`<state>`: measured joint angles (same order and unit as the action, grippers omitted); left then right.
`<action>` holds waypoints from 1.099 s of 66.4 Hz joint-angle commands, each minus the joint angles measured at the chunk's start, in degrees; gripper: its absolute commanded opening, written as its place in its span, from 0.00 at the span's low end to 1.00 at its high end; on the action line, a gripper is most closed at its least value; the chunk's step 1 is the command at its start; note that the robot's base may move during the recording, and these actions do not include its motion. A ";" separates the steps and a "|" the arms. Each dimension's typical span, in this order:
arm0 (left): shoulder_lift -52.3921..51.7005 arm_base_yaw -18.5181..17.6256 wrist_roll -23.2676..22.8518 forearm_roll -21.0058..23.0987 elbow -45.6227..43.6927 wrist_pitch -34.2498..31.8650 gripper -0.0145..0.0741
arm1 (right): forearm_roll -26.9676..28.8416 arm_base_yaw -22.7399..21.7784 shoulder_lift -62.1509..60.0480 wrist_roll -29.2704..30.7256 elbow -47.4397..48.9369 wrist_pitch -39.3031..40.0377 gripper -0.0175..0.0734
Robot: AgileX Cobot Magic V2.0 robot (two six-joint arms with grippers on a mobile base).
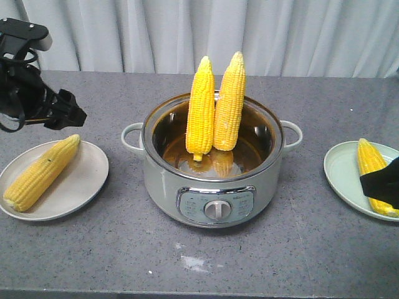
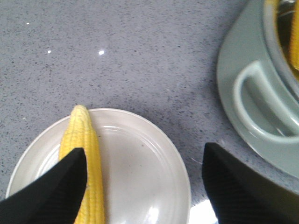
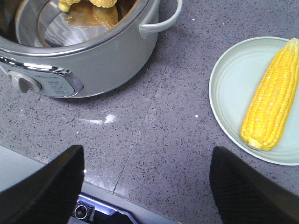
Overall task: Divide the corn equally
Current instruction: 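Move the right gripper from the green plate over the pot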
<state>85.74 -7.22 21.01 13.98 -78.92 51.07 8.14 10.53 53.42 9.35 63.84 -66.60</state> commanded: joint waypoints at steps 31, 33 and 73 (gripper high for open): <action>-22.88 -0.28 6.26 9.58 15.22 -6.64 0.73 | 0.23 0.03 -0.46 0.27 1.34 3.01 0.79; -23.75 -0.28 6.26 9.57 15.76 -6.64 0.73 | 0.23 0.03 -0.46 0.27 1.34 3.01 0.79; -26.19 -0.28 6.26 9.51 17.45 -6.41 0.73 | 3.77 0.03 3.82 2.24 1.44 13.62 0.79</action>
<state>60.54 -7.22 27.36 21.66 -60.28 47.75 10.09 10.53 55.69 10.67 63.84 -59.11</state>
